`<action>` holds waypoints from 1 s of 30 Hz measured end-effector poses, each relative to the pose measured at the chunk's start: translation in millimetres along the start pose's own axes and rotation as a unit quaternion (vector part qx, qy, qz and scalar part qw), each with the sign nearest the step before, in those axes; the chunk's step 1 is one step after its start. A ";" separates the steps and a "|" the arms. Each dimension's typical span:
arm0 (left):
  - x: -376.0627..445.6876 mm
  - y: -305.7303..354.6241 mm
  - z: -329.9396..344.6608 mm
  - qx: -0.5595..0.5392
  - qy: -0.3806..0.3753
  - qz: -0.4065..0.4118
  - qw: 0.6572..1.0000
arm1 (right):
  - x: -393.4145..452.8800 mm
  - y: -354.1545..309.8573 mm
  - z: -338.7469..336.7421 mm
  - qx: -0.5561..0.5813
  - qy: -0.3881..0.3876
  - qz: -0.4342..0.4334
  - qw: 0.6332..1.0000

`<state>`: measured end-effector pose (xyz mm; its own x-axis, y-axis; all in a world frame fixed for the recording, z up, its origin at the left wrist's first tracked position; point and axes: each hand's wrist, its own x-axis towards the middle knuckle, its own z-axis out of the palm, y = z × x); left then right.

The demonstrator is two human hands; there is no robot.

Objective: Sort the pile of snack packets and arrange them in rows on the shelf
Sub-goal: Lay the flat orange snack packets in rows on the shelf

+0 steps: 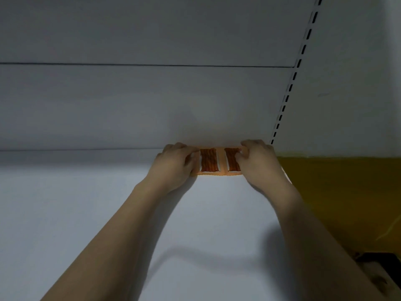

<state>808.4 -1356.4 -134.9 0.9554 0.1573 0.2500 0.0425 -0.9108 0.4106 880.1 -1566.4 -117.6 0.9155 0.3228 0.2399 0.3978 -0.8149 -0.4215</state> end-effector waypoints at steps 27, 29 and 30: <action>-356.7 -243.4 -342.3 0.091 0.123 -0.422 0.894 | -152.5 -518.7 87.1 0.065 -0.269 -0.403 0.872; -403.1 -272.6 -372.4 0.085 0.140 -0.440 0.883 | -178.6 -572.9 97.2 0.065 -0.262 -0.420 0.866; -425.9 -285.9 -385.9 0.081 0.142 -0.450 0.878 | -191.6 -598.7 102.8 0.063 -0.259 -0.430 0.863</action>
<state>276.6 -1015.7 -20.4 0.4033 0.9087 0.1076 0.8055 -0.4083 0.4295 472.6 -1090.9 -1.0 0.1701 0.9801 0.1019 0.9159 -0.1191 -0.3832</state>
